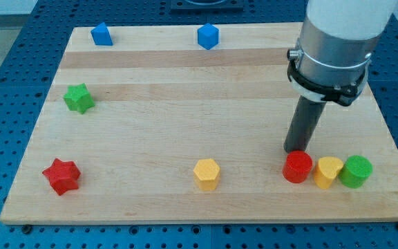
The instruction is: Slide the yellow hexagon closer to the red circle
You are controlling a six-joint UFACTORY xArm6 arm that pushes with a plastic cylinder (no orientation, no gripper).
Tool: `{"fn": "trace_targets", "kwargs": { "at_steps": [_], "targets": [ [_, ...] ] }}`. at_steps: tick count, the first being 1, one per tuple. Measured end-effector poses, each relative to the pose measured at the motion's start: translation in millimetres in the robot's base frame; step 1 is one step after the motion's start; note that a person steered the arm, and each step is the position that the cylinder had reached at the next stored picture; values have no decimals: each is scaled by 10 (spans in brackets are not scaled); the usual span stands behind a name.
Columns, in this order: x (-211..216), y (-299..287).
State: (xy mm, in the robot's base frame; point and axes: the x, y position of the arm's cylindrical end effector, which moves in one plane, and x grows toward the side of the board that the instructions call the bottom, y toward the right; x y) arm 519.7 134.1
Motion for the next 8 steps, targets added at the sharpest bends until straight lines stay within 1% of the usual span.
{"fn": "trace_targets", "kwargs": {
  "at_steps": [2, 3, 4, 6, 7, 8],
  "targets": [
    [114, 0],
    [63, 0],
    [-57, -195],
    [-57, -1153],
    [-57, -1546],
    [-52, -1820]
  ]
}}
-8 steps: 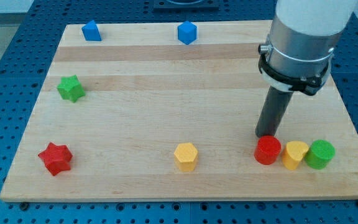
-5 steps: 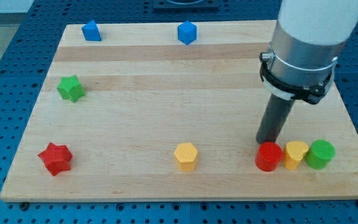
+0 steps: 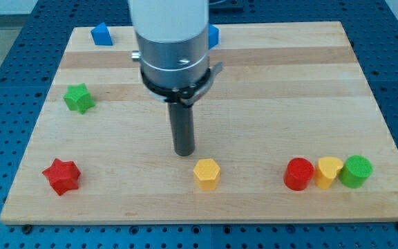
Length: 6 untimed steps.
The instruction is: Slide the yellow hexagon closer to the red circle
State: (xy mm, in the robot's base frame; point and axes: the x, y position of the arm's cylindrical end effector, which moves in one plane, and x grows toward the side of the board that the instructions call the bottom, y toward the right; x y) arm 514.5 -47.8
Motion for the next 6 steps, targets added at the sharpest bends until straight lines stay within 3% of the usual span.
{"fn": "trace_targets", "kwargs": {
  "at_steps": [3, 6],
  "targets": [
    [523, -76],
    [524, 428]
  ]
}}
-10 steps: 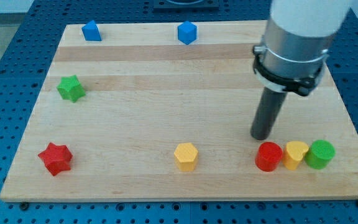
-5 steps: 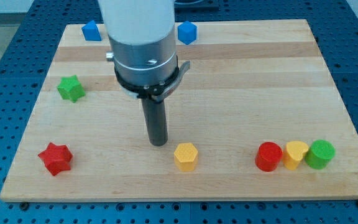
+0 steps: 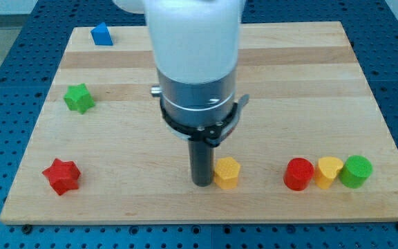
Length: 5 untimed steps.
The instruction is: Slide the yellow hexagon closer to the red circle
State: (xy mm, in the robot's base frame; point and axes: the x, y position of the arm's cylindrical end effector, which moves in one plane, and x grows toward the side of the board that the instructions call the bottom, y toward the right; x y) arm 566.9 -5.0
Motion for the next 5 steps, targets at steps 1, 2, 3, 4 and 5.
{"fn": "trace_targets", "kwargs": {
  "at_steps": [1, 2, 3, 4, 5],
  "targets": [
    [0, 154],
    [0, 226],
    [0, 265],
    [-16, 268],
    [-22, 376]
  ]
}}
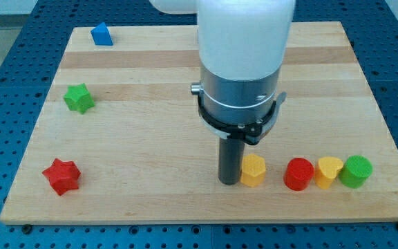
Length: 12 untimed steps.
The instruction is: Slide the yellow hexagon closer to the red circle
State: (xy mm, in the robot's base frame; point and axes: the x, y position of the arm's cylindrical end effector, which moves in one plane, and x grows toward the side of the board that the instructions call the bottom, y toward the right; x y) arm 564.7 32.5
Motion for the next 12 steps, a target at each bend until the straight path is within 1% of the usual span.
{"fn": "trace_targets", "kwargs": {
  "at_steps": [1, 2, 3, 4, 5, 6, 7, 11, 12],
  "targets": [
    [0, 174],
    [-2, 173],
    [-116, 69],
    [-356, 42],
    [-567, 125],
    [-631, 329],
    [-628, 448],
    [-337, 449],
    [-345, 449]
  ]
}}
